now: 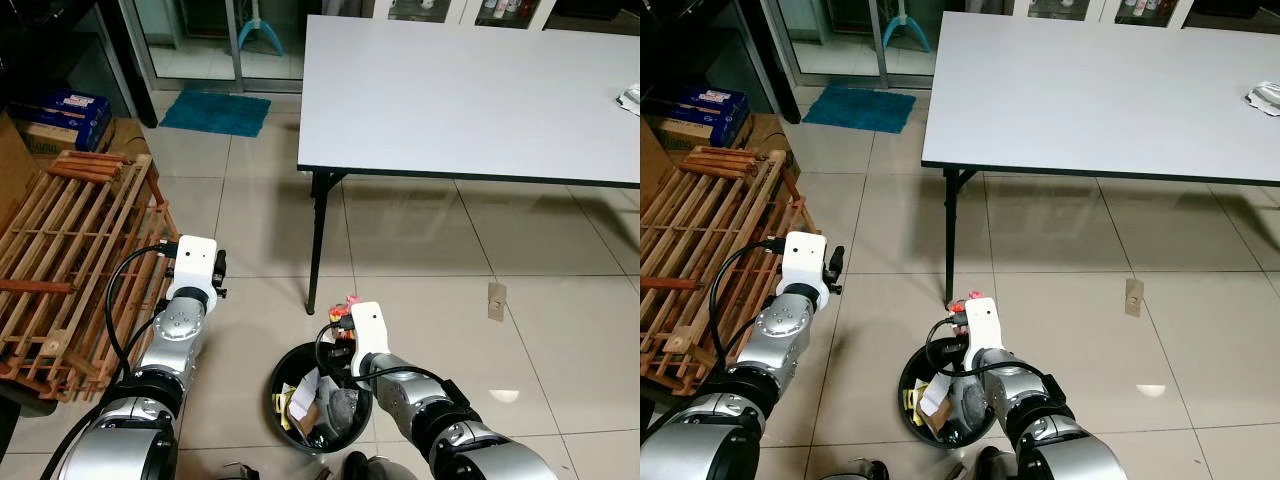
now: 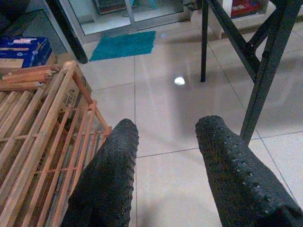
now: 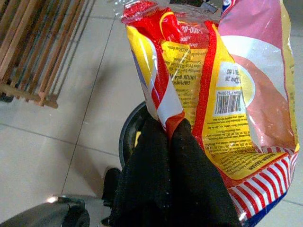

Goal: Picking trash to rubbish bin

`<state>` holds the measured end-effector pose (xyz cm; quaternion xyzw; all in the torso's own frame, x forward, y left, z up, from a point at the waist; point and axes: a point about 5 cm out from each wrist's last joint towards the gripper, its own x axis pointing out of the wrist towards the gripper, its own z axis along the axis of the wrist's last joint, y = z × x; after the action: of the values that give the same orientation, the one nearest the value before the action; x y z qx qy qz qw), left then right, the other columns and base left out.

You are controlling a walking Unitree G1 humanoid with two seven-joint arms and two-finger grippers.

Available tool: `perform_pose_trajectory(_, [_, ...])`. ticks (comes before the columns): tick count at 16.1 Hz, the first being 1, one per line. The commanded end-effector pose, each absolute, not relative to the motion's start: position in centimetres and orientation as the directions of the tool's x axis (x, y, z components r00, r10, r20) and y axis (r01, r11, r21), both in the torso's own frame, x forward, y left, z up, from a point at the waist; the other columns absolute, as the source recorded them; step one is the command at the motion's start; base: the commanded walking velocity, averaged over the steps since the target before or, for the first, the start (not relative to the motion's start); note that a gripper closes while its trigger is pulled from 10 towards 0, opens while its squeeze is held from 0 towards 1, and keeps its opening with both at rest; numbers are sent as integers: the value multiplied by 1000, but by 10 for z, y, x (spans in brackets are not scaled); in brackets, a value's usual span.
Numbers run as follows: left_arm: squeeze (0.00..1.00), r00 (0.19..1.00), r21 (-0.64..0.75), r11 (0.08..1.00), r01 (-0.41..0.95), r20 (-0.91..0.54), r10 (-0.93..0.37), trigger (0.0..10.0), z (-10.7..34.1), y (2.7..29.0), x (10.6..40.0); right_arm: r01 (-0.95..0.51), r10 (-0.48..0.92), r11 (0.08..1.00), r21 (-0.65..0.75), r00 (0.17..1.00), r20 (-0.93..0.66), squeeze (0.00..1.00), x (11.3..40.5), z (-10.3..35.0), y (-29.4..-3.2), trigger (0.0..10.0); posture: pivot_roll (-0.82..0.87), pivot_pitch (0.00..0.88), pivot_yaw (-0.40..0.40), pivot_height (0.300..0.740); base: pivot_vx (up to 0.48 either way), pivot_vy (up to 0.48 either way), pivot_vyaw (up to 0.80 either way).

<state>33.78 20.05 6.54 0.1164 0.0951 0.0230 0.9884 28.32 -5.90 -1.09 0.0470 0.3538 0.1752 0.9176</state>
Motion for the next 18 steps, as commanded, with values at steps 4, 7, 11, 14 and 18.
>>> perform_pose_trajectory(4, [0,983,234,972,-19,-174,61,10000,66,195,338,-274,345,939,210,727,-594,1000,291,-3,-61,10000,19,86,-50,740,0,0,0])
perform_pose_trajectory(7, [0,982,232,973,-13,-178,56,10000,65,194,338,-268,344,939,216,735,-584,1000,294,-1,-61,10000,16,91,-52,740,0,0,0])
perform_pose_trajectory(11, [0,982,231,973,-13,-178,56,10000,65,193,338,-258,336,942,215,738,-585,1000,295,-1,-63,10000,16,92,-54,740,0,0,0])
perform_pose_trajectory(14, [0,983,231,973,-15,-175,56,10000,66,192,339,-252,331,944,214,740,-586,1000,295,-1,-64,10000,15,92,-56,740,0,0,0])
perform_pose_trajectory(18, [0,983,230,973,-16,-174,57,10000,66,192,339,-252,334,942,220,740,-583,1000,295,-1,-64,10000,16,94,-59,740,0,0,0])
